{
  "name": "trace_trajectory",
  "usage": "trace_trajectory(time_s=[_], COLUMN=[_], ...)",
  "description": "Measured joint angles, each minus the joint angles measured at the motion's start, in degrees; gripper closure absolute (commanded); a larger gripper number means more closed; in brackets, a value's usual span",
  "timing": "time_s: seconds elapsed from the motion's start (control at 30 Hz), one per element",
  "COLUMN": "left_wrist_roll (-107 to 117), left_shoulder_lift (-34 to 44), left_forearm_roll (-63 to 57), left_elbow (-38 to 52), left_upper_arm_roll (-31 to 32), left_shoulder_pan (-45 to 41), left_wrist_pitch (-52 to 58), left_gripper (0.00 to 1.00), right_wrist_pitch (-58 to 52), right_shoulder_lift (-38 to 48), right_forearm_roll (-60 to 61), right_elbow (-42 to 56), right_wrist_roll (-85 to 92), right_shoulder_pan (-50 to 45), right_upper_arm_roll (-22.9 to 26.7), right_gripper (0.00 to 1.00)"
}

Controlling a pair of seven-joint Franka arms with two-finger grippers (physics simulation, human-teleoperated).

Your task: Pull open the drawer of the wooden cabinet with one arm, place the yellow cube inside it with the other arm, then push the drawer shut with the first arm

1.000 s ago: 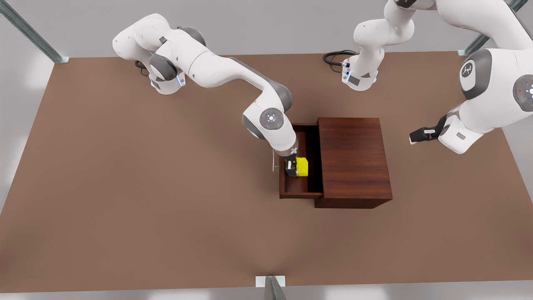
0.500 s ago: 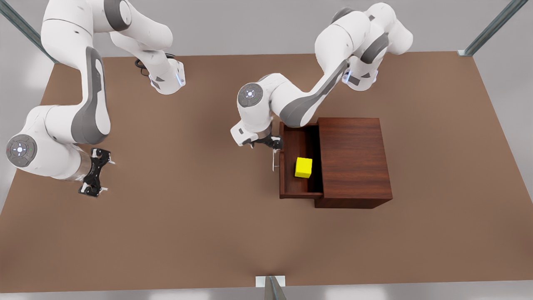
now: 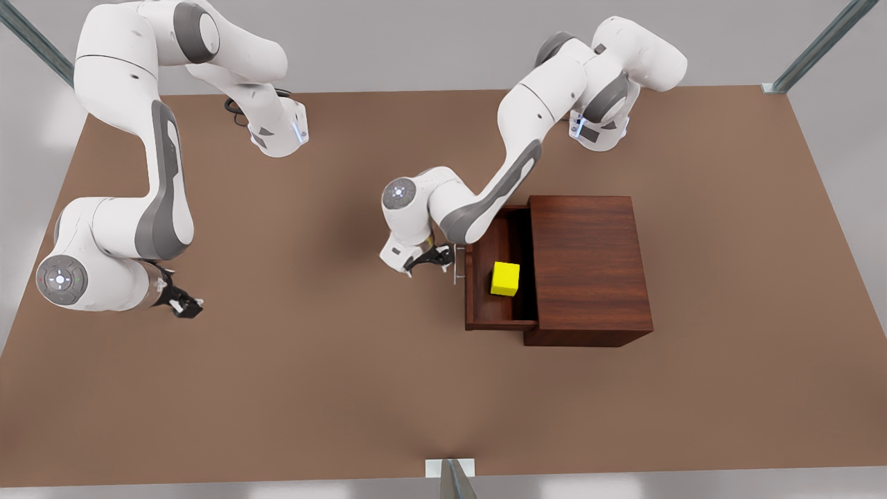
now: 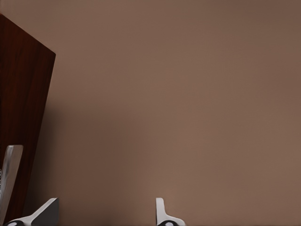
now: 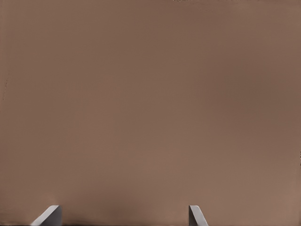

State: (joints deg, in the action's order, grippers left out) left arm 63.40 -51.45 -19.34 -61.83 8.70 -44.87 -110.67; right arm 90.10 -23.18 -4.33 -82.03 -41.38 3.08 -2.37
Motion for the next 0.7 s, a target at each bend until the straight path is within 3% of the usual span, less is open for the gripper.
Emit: trace_trajectory(time_s=[0.33,0.7], left_wrist_roll=[4.73,5.39], left_shoulder_lift=[2.06,7.31], left_forearm_roll=[-1.50,-1.61], left_elbow=[-2.61,-11.40], left_upper_arm_roll=[-0.07,-0.65], left_shoulder_pan=[2.58,7.12], left_wrist_pitch=[1.60,2.79], left_gripper=[0.00,0.00], right_wrist_pitch=[-0.29,-0.34], right_shoulder_lift=[-0.24,-0.27], right_forearm_roll=[0.15,0.21], right_elbow=[0.00,0.09], right_wrist_roll=[16.48,26.61], right_shoulder_pan=[-0.04,-0.06], right_upper_arm_roll=[0.00,0.00], right_gripper=[0.00,0.00])
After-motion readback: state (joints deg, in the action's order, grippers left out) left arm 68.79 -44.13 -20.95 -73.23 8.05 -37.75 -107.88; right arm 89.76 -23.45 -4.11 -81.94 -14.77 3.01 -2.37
